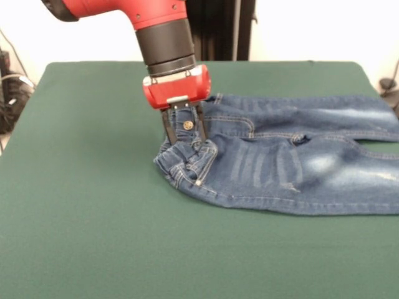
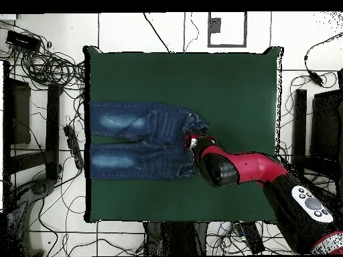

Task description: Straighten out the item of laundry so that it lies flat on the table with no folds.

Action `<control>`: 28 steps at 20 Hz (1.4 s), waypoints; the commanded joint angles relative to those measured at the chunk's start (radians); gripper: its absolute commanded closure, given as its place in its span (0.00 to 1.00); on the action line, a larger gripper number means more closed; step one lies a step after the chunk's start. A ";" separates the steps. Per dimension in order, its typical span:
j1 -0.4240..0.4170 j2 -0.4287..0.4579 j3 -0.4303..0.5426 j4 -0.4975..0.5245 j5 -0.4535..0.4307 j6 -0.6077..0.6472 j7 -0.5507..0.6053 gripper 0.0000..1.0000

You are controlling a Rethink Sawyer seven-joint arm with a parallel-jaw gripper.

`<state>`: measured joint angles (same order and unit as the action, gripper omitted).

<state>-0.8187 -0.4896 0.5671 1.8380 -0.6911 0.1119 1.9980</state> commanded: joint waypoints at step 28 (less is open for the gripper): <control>-0.096 0.211 0.315 -0.112 -0.015 0.217 -0.151 1.00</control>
<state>-0.9829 -0.2941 0.8086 1.7809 -0.6949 0.2053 1.9968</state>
